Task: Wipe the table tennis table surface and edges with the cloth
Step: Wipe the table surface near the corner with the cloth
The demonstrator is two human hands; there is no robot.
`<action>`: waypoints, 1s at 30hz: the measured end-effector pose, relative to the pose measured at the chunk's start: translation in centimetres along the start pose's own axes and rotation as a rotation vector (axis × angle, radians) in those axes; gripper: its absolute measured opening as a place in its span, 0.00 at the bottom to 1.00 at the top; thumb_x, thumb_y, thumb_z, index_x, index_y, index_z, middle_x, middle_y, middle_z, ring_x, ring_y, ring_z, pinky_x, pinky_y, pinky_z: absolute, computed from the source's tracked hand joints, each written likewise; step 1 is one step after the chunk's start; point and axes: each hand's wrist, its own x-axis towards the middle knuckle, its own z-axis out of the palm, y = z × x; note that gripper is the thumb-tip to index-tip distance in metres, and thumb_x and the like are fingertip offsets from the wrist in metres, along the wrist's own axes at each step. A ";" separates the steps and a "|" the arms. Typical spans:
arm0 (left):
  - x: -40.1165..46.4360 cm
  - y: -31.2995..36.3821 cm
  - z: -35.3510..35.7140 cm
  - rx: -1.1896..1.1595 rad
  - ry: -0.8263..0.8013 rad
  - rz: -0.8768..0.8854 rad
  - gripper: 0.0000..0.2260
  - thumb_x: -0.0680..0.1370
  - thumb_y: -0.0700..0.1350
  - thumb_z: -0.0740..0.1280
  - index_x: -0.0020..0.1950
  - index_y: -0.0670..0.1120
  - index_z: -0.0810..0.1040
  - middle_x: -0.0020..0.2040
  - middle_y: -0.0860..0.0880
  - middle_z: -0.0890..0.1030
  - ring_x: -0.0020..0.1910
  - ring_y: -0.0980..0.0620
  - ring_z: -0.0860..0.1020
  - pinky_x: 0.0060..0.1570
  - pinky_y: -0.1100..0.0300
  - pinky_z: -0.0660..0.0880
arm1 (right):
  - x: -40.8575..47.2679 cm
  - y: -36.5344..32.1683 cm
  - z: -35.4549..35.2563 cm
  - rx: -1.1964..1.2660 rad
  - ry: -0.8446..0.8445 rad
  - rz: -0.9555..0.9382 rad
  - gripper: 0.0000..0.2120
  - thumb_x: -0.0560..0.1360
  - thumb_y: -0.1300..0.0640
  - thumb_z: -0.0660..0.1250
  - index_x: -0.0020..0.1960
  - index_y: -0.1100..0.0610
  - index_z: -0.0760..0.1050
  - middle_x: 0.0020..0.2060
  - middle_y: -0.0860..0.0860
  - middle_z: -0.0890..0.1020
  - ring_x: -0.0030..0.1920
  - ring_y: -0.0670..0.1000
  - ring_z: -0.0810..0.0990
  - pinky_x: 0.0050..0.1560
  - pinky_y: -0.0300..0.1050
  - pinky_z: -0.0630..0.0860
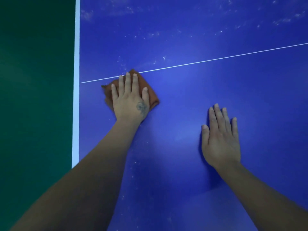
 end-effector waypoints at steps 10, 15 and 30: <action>0.2 3.1 0.4 -0.034 -0.020 0.268 0.30 0.87 0.60 0.51 0.88 0.50 0.58 0.88 0.50 0.58 0.87 0.50 0.53 0.85 0.45 0.46 | 2.7 -7.0 0.2 0.043 -0.022 -0.151 0.27 0.87 0.52 0.48 0.84 0.58 0.55 0.85 0.50 0.53 0.85 0.53 0.48 0.84 0.57 0.44; 0.2 -2.4 0.1 -0.065 0.036 0.094 0.30 0.87 0.61 0.52 0.87 0.49 0.61 0.87 0.49 0.61 0.86 0.48 0.57 0.85 0.45 0.49 | 5.2 -2.5 -0.3 0.085 0.071 -0.085 0.29 0.85 0.51 0.47 0.82 0.62 0.61 0.83 0.54 0.59 0.84 0.57 0.54 0.83 0.61 0.48; 2.0 -2.2 -1.2 -0.015 -0.064 0.183 0.30 0.88 0.59 0.52 0.88 0.49 0.56 0.88 0.49 0.55 0.88 0.48 0.50 0.85 0.41 0.43 | 5.5 -1.5 0.7 0.092 0.131 -0.056 0.29 0.85 0.47 0.49 0.83 0.57 0.59 0.84 0.49 0.58 0.85 0.52 0.51 0.83 0.60 0.47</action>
